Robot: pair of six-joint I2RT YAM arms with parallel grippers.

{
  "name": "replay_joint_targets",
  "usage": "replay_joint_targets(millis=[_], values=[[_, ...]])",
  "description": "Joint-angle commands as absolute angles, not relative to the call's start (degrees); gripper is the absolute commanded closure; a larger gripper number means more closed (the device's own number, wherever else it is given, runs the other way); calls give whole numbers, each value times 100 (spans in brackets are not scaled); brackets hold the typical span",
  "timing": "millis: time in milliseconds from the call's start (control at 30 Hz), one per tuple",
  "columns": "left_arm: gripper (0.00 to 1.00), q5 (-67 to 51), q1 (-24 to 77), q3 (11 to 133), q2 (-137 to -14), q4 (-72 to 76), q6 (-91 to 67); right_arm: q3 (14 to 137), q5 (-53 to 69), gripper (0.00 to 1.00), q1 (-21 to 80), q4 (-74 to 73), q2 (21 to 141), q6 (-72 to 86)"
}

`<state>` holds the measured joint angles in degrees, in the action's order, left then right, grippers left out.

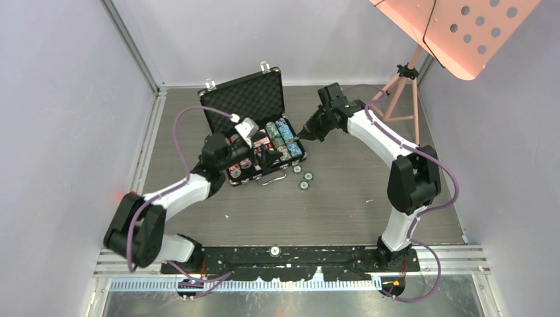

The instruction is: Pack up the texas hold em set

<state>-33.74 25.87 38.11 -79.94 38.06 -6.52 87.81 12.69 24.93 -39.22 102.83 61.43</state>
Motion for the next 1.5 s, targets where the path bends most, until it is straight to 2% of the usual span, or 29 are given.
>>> replay_joint_targets(millis=[0, 167, 333, 467, 733, 1300, 1333, 1433, 1467], values=[[0, -1884, 2602, 3210, -7155, 3677, -302, 9098, 1108, 99, 2573, -3411, 10647, 7737], [0, -889, 2602, 2525, -6501, 3710, -230, 9526, 1186, 100, 2699, -3175, 11249, 8231], [0, -894, 2602, 2099, -6228, 4068, -99, 9322, 942, 99, 2813, -2402, 11356, 8812], [0, -609, 2602, 1925, -6236, 4281, -140, 9733, 950, 99, 2877, -2728, 11703, 8759], [0, -57, 2602, 1735, -5823, 4247, -170, 9667, 785, 99, 2938, -2802, 11916, 8832], [0, -86, 2602, 1740, -5729, 4141, -118, 10048, 633, 99, 3042, -3026, 12452, 8732], [0, -80, 2602, 1741, -5729, 4135, -110, 10119, 624, 99, 3046, -3055, 12466, 8699], [0, -104, 2602, 1749, -5730, 4128, -97, 10225, 564, 81, 3073, -3106, 12491, 8581], [0, -119, 2602, 1749, -5740, 4127, -97, 10242, 539, 78, 3080, -3092, 12486, 8571]])
